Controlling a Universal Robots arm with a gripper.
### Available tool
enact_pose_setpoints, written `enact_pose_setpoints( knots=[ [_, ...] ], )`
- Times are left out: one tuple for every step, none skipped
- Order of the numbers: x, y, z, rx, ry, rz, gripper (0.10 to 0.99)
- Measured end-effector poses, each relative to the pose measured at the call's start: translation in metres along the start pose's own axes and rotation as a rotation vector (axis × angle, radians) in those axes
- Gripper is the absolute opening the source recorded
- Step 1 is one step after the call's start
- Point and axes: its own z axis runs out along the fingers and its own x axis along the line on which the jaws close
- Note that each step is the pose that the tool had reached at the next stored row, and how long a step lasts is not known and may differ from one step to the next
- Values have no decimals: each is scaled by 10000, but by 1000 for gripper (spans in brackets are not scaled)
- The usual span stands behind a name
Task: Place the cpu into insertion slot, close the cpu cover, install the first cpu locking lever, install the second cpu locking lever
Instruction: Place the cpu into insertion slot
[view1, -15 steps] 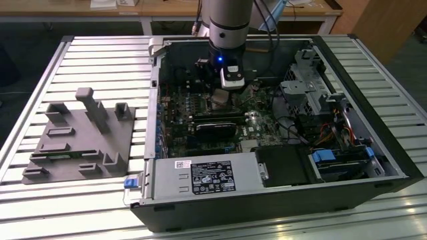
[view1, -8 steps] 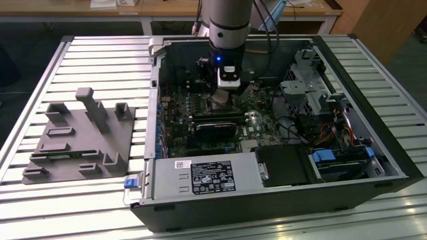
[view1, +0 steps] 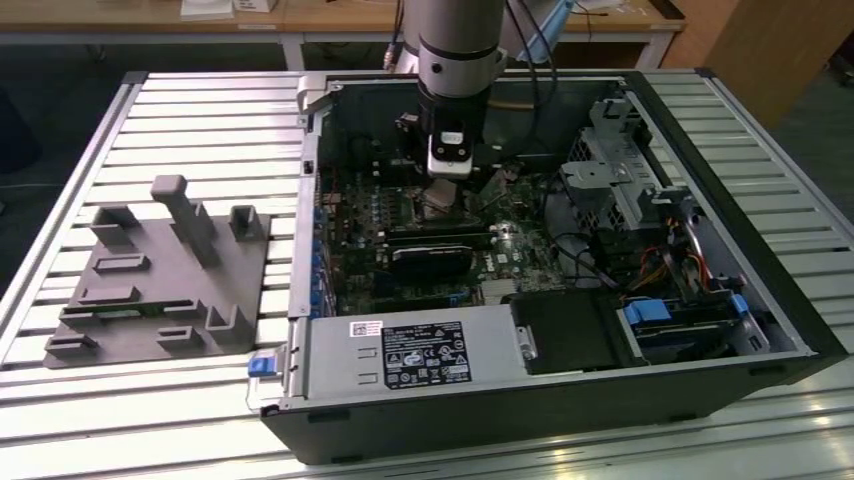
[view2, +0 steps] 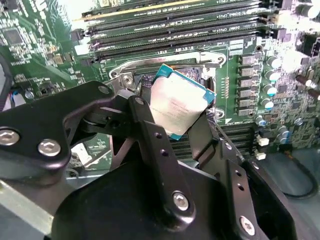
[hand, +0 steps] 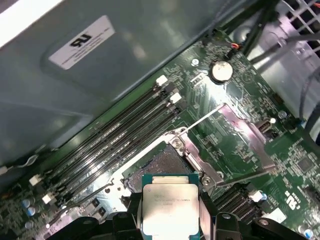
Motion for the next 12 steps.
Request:
enact_pose_setpoints(
  knots=[
    [0,0,0,1,-8,109,541],
    [0,0,0,3,-17,221,541],
    [0,0,1,5,-26,334,541],
    [0,0,1,7,-36,444,541],
    [0,0,1,8,-45,561,541],
    [0,0,1,11,-55,682,541],
    [0,0,2,12,-64,802,541],
    [0,0,2,15,-75,932,541],
    [0,0,2,16,-84,1049,541],
    [0,0,2,19,-94,1170,541],
    [0,0,2,20,-103,1287,541],
    [0,0,3,22,-112,1403,541]
  ],
)
